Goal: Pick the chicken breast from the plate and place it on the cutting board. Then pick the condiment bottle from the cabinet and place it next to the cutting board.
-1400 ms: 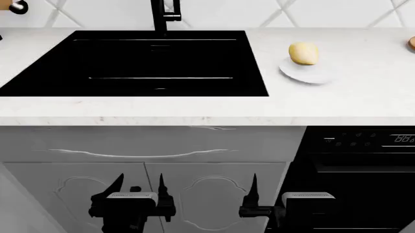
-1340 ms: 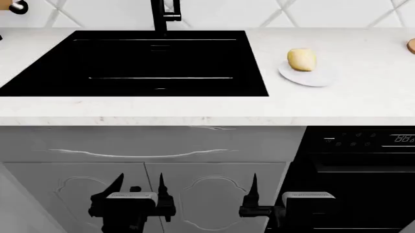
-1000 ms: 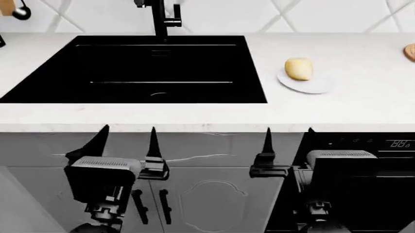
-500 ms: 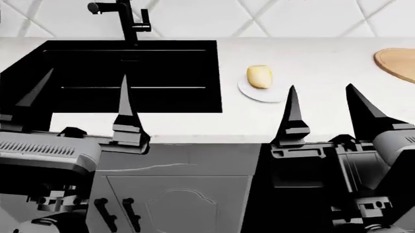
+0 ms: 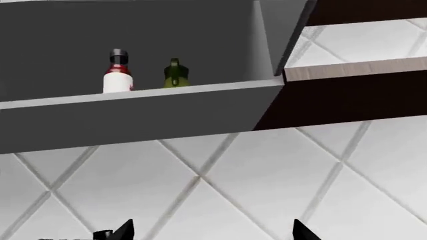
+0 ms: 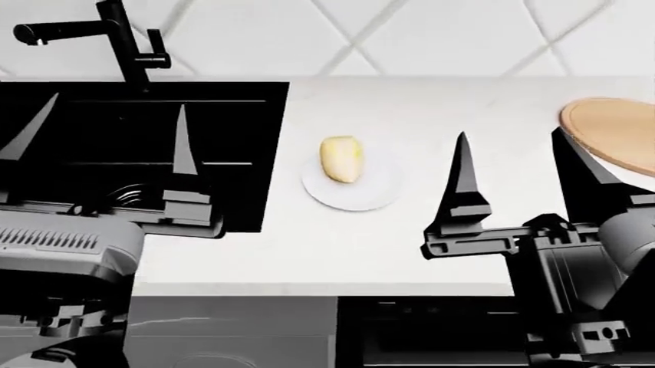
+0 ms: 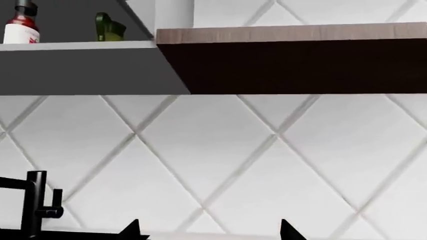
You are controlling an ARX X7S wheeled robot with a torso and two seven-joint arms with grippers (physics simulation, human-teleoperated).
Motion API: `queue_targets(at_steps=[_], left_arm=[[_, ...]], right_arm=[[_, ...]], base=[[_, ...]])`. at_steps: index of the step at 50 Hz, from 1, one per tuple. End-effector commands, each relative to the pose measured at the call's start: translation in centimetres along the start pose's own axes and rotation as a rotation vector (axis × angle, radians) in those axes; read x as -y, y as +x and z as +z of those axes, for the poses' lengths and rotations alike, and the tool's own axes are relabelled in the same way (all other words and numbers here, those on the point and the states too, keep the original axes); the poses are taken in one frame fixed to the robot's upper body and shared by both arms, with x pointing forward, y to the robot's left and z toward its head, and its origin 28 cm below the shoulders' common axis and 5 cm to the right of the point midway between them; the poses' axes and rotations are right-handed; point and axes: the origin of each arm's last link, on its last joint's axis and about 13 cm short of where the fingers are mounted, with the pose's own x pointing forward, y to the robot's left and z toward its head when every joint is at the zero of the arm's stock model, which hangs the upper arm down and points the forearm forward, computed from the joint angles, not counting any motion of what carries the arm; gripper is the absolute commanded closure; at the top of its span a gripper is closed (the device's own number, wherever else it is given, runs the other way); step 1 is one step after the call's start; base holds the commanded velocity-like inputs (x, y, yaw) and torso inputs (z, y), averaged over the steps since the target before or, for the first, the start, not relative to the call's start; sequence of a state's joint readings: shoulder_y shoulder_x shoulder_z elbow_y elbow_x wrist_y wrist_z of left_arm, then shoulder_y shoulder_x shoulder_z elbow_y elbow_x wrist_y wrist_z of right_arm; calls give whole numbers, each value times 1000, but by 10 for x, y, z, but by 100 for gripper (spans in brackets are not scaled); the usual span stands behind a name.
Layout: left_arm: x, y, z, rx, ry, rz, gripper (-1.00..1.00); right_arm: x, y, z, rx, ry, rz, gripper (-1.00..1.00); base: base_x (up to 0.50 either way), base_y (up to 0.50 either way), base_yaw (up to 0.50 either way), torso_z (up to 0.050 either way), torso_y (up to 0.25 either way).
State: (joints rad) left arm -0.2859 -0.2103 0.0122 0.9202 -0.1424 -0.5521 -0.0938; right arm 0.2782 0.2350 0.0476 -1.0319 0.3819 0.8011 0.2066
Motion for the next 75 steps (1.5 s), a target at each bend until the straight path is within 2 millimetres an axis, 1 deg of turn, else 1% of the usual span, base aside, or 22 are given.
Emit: queue_targets(at_steps=[1,19,23,25,28,36,38,44,49,62,66,75], left_arm=[[0,0,1,5,9,-5,-100],[-1,0,1,3,9,-6,-100],[-1,0,1,4,7,-5,-100],[-1,0,2,3,7,-5,-100],[-1,1,1,2,8,-1,-100],[-5,3,-1,-5,4,28,-100],[-6,3,1,-1,3,34,-100],[-8,3,2,1,2,42,-100],[-9,4,2,6,9,54,-100],[-12,4,3,6,1,65,-100],[-14,4,5,8,-4,70,-100],[-15,3,7,13,-7,73,-100]], right_arm=[[-1,-1,0,-1,-10,5,-100],[-2,0,-3,-17,-26,14,-100],[-1,1,-5,-38,16,1,-100],[0,4,-7,-88,48,-13,-100],[-6,8,-8,-171,54,-7,-100],[-38,25,-9,-365,135,212,-100],[-45,28,-6,-389,141,257,-100],[-60,33,-1,-409,125,312,-100],[-72,39,-7,-440,136,335,-100],[-96,39,-23,-519,161,355,-100],[-100,38,-30,-543,166,345,-100],[-104,35,-35,-545,161,316,-100]], base=[[438,-352,0,0,0],[484,-205,0,0,1],[500,0,0,0,0],[0,0,0,0,0],[0,0,0,0,0],[0,0,0,0,0],[0,0,0,0,0],[0,0,0,0,0],[0,0,0,0,0],[0,0,0,0,0],[0,0,0,0,0],[0,0,0,0,0]])
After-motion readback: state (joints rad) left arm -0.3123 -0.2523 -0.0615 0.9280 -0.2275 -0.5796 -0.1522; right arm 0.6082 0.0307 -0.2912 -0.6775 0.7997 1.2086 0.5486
